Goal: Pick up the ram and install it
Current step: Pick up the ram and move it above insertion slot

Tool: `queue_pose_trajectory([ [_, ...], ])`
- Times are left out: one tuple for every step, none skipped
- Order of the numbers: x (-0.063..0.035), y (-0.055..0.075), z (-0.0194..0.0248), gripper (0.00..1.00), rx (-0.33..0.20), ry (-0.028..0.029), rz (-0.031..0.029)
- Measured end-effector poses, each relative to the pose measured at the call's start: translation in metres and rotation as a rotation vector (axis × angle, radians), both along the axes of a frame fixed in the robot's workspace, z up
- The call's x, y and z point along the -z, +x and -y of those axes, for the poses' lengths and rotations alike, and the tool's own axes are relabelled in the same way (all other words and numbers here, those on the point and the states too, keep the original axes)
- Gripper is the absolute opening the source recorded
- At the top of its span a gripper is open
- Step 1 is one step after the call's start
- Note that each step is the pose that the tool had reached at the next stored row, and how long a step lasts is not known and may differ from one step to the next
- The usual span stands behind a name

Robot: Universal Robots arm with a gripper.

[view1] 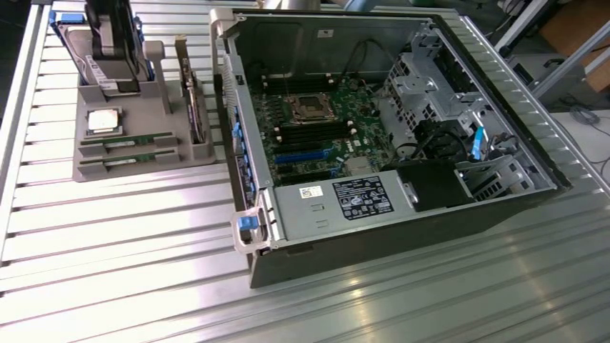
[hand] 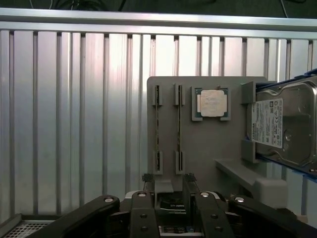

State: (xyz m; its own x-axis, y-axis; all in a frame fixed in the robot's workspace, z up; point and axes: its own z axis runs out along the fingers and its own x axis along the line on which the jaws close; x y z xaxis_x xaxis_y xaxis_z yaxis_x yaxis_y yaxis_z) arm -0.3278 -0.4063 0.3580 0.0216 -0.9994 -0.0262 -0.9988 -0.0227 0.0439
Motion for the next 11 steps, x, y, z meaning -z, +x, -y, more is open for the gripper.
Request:
queue_pose_trajectory([
  [0.0005, 0.0000, 0.0001, 0.36, -0.001, 0.0000, -0.0001],
  [0.0009, -0.0001, 0.0001, 0.36, -0.002, 0.0000, 0.0000],
  [0.0012, -0.0001, 0.0002, 0.36, -0.003, 0.0000, 0.0000],
  [0.0017, -0.0001, 0.0003, 0.36, -0.004, 0.0000, -0.0001],
  [0.0020, -0.0002, 0.0004, 0.36, -0.005, 0.0000, 0.0000],
  [0.0024, -0.0002, 0.0004, 0.36, -0.005, 0.0000, 0.0000],
  [0.0029, -0.0002, 0.0005, 0.36, -0.006, 0.0000, 0.0000],
  [0.0035, -0.0002, 0.0006, 0.36, -0.008, 0.0000, 0.0000],
  [0.0039, -0.0003, 0.0006, 0.36, -0.008, 0.0000, 0.0000],
  [0.0042, -0.0003, 0.0007, 0.36, -0.009, 0.0000, 0.0000],
  [0.0046, -0.0003, 0.0007, 0.36, -0.010, 0.0000, 0.0000],
])
